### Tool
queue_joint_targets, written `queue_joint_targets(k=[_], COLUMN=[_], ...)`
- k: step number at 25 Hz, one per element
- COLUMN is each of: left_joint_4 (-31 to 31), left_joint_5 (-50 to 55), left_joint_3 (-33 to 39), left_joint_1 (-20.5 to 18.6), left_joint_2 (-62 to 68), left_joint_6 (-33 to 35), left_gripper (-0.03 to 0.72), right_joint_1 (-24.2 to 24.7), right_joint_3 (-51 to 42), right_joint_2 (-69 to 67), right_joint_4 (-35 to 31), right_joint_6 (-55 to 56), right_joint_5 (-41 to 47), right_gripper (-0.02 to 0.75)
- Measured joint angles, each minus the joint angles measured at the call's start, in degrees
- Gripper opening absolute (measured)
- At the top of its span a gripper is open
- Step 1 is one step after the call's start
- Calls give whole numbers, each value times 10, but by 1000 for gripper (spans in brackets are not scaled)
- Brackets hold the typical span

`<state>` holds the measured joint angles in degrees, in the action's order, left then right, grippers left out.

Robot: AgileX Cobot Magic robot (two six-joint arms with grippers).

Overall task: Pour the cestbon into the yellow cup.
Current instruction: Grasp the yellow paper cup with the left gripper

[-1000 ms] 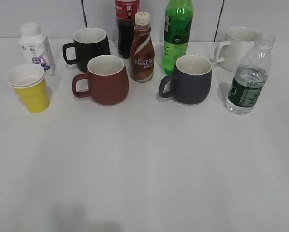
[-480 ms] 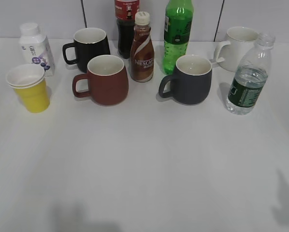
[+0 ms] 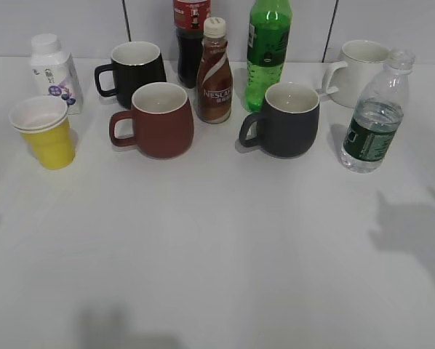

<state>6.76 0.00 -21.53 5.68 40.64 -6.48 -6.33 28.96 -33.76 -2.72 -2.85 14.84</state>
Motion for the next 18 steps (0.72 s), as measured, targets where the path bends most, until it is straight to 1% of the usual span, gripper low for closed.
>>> queue_joint_targets(k=[4,9,12,14,16,18], left_joint_4=[3,2,4,15,34,64], left_joint_5=[-146,-305,-380,-422,-465,-491], left_joint_3=[1,1,1,1,1,0], left_joint_1=[0,0,0,0,0,0], left_joint_2=[153,298,386,432,466,482], left_joint_6=[0,0,0,0,0,0], left_gripper=[260,326,343,351,389,465], right_joint_1=[-11,-12,-12,-12,-12,-12], right_joint_3=[0,-1,-1,-1,-1,-1], right_joint_2=[-103,-223,-283,-316,-342,-353], right_joint_4=[1,-5,-5,-5,-5,-5], right_joint_6=[0,0,1,1,2,3], right_joint_5=[-68,-156,-222,-261,-286,-300], right_gripper=[586,586,586,586,586,586])
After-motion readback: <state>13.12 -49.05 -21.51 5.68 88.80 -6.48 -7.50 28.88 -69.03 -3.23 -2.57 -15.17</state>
